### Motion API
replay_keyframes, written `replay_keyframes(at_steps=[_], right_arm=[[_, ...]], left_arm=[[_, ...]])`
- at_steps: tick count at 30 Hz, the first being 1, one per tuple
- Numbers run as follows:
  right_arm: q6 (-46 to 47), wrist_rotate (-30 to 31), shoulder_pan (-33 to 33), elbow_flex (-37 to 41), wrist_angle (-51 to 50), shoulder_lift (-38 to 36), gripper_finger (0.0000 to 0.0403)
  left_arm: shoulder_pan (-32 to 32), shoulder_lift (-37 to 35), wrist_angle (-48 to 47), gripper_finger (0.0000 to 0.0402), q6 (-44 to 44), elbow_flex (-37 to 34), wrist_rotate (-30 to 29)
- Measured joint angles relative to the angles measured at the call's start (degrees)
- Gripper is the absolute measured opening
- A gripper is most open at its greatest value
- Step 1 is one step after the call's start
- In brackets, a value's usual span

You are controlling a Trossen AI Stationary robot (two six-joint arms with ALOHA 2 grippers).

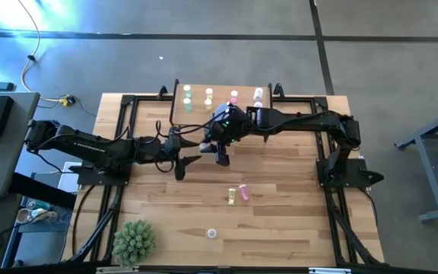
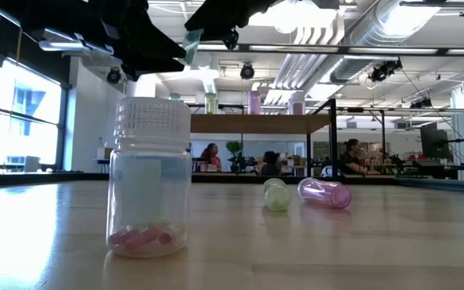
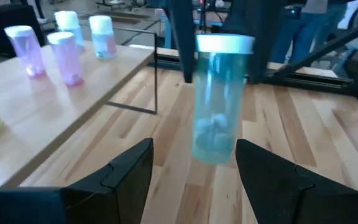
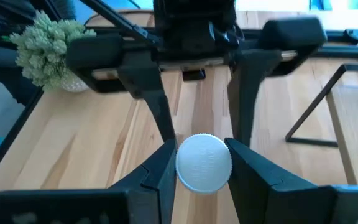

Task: Pick and place medicine bottles onto shelf by color
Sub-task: Put the blue pill bottle on the shelf aligned with the other blue pill bottles

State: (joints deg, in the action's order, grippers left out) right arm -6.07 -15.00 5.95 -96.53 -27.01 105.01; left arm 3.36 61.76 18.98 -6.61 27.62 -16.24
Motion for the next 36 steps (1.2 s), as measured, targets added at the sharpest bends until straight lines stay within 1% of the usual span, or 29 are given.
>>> replay_keyframes(at_steps=[6, 11, 14, 23, 27, 31, 36], right_arm=[[0.0, -0.07, 0.0, -0.04, 2.59, 0.54, 0.0108], [0.01, -0.09, -0.02, 0.0, 2.87, 1.16, 0.0108], [0.15, -0.11, 0.0, 0.0, 2.89, 1.18, 0.0108], [1.08, -0.11, 0.05, 0.0, 2.93, 1.18, 0.0108], [1.07, -0.07, 0.05, 0.0, 2.87, 1.18, 0.0108], [1.07, -0.07, 0.05, 0.0, 2.84, 1.18, 0.0108], [0.66, -0.09, 0.02, 0.0, 2.87, 1.18, 0.0108]], left_arm=[[0.0, -0.02, 2.52, 0.0218, 1.1, 0.0, 0.47], [0.0, -0.02, 2.43, 0.0215, 1.26, 0.0, 0.59], [0.0, -0.02, 2.3, 0.0199, 1.28, 0.0, 0.6], [-0.02, -0.02, 2.32, 0.0122, 3.83, 0.0, 0.7], [-0.02, -0.02, 2.33, 0.0096, 3.82, 0.0, 0.82], [-0.02, -0.02, 2.33, 0.0086, 3.81, 0.0, 0.8], [-0.02, -0.02, 2.33, 0.0093, 3.78, 0.0, 0.78]])
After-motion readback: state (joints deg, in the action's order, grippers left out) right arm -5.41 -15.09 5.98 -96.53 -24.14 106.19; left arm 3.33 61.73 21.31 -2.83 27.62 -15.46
